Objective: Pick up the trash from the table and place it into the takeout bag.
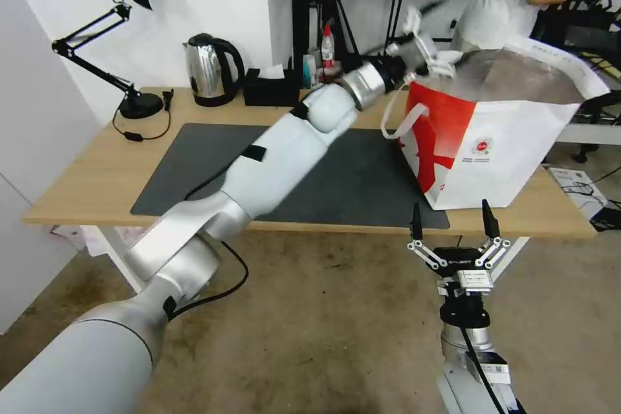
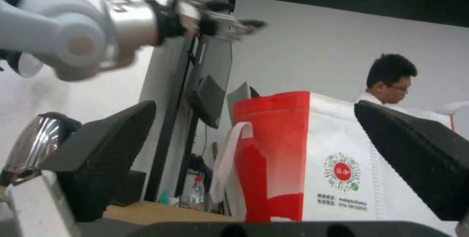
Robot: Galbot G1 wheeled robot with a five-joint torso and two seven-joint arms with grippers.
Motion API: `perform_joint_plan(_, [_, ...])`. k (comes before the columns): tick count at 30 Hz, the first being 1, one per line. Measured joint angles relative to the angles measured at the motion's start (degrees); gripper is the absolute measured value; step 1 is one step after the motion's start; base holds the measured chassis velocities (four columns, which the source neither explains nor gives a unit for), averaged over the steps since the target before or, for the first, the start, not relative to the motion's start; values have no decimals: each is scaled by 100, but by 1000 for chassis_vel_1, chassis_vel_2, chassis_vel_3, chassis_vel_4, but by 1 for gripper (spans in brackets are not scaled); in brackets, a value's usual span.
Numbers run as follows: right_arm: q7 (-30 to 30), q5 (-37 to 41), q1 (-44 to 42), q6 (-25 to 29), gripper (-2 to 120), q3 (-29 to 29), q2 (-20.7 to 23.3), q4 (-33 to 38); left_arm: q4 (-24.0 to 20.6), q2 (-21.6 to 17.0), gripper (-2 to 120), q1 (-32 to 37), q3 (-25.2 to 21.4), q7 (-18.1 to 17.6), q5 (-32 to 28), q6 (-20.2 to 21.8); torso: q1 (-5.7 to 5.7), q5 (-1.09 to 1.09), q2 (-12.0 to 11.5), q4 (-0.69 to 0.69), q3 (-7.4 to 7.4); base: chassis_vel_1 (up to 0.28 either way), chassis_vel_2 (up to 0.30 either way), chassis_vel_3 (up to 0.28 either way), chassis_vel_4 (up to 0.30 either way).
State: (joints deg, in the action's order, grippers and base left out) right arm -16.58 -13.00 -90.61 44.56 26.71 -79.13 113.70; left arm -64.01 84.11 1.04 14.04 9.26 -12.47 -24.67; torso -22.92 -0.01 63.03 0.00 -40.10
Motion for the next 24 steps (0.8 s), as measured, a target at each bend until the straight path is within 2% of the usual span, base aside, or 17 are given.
perform_joint_plan(1, [0,0,0,0,100,-1,0,0,-154,-186,100,36,-42,-87,-138,22,0,-1,0,0,0,0,0,0,0])
perform_joint_plan(3, [0,0,0,0,100,0,0,0,-265,-305,100,72,-61,-145,-244,36,0,-1,0,1,0,0,0,0,0])
perform_joint_plan(5, [0,0,0,0,100,0,0,0,-708,-726,100,278,-113,-307,-588,125,0,0,0,1,0,0,0,0,0])
perform_joint_plan(7, [1,0,0,0,100,-1,0,0,-847,-843,100,360,-139,-342,-650,151,0,-2,0,1,0,0,0,0,0])
perform_joint_plan(11, [1,0,0,0,100,-1,0,0,-1679,-1517,100,977,-406,-433,-872,219,0,-1,0,0,0,0,0,0,0])
perform_joint_plan(12, [1,0,0,0,100,-1,0,0,-1679,-1517,100,977,-406,-433,-872,219,0,-1,0,0,0,0,0,0,0])
perform_joint_plan(16, [0,0,1,0,100,0,0,0,-2643,-2113,100,1793,-812,-601,-1110,379,0,1,0,-1,0,0,0,0,0])
perform_joint_plan(17, [0,0,1,0,100,0,0,0,-2643,-2113,100,1793,-812,-601,-1110,379,0,1,0,-1,0,0,0,0,0])
perform_joint_plan(21, [0,0,0,0,100,-1,0,0,-3623,-2571,100,2992,-1525,-744,-1183,553,0,-2,1,1,1,0,0,0,0])
perform_joint_plan(22, [0,0,0,0,100,-1,0,0,-3623,-2571,100,2992,-1525,-744,-1183,553,0,-2,1,1,1,0,0,0,0])
perform_joint_plan(24, [0,0,1,0,100,-1,0,0,-3969,-2712,100,3502,-1890,-760,-1181,567,1,0,0,2,1,0,0,0,0])
